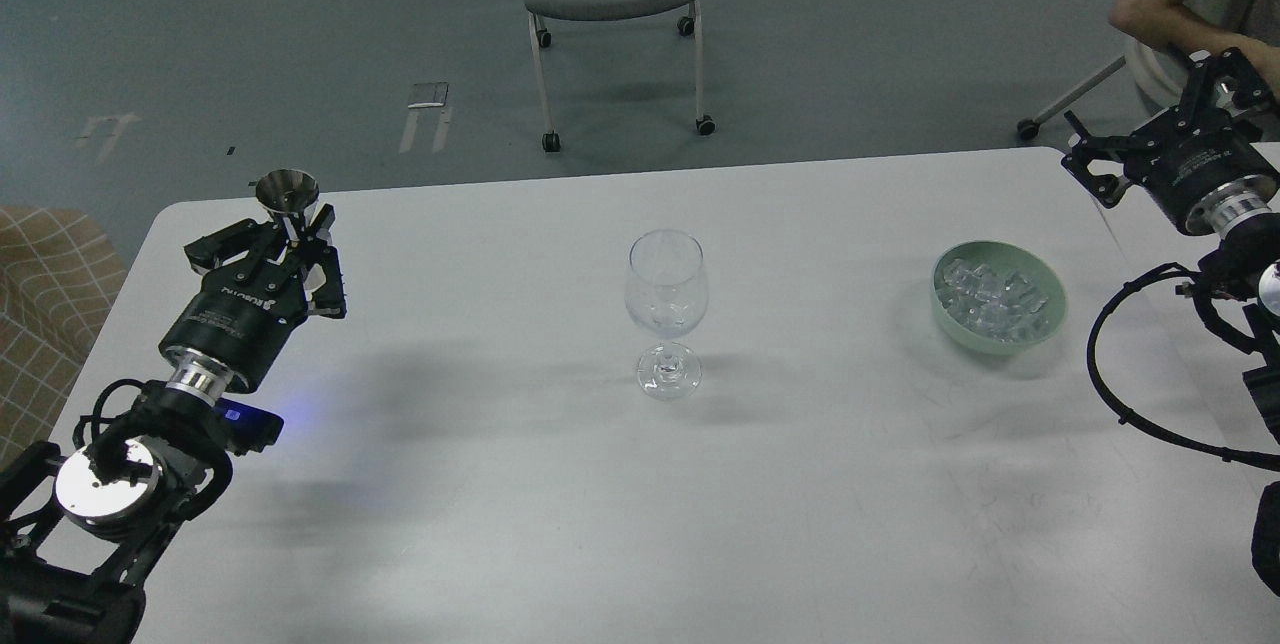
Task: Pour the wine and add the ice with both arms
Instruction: 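Lift the jigger with the left gripper toward the wine glass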
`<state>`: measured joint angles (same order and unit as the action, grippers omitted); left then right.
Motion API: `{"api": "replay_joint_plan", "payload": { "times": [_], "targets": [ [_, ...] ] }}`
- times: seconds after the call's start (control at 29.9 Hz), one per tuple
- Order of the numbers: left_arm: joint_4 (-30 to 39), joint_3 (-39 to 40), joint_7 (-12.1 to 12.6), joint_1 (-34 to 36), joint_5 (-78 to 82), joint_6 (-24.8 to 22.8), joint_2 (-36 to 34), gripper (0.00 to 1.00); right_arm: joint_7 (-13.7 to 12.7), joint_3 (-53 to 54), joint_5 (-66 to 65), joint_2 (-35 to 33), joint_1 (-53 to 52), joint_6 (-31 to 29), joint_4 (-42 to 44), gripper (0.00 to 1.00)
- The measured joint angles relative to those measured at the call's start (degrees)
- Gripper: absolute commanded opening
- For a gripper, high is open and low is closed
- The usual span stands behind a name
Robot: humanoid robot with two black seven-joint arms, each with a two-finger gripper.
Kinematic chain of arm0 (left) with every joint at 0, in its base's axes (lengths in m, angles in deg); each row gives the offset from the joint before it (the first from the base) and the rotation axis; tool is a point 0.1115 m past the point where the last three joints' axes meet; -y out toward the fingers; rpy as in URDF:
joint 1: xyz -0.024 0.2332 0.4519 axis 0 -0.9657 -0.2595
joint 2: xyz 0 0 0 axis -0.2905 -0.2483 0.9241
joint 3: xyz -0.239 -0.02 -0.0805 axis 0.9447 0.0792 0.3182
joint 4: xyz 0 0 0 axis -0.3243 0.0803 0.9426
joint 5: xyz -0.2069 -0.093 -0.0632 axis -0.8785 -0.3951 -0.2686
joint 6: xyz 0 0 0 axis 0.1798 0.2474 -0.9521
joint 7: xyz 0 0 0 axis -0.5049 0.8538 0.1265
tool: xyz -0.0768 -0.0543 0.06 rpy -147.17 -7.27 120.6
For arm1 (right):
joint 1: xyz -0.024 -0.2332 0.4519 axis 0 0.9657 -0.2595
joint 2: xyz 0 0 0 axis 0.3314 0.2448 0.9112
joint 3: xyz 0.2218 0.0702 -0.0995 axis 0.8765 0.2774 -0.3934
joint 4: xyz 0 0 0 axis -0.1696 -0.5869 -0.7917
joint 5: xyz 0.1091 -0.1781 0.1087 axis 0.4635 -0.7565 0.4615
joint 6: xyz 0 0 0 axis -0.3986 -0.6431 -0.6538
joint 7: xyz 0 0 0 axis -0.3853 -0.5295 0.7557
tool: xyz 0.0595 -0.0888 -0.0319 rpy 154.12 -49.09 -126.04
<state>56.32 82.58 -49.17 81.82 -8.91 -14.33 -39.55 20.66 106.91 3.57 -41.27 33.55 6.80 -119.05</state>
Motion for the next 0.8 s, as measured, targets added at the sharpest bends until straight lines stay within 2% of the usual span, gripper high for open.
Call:
{"api": "replay_joint_plan", "payload": {
  "times": [0.3,0.6,0.8],
  "targets": [
    [0.2,-6.3,0.7,7.0,0.0,0.8,3.8,0.0,0.0,-0.2,-0.2,0.0,-0.3,0.0,0.0,1.0],
    [0.5,-9.4,-0.2,8.8,5.4,1.5,7.6,0.0,0.0,-0.3,-0.2,0.0,-0.3,0.0,0.0,1.0],
    [0.5,-9.5,0.1,8.8,5.6,4.5,8.4,0.0,0.0,-0.2,-0.2,0.0,-0.2,0.0,0.0,1.0]
  ]
}}
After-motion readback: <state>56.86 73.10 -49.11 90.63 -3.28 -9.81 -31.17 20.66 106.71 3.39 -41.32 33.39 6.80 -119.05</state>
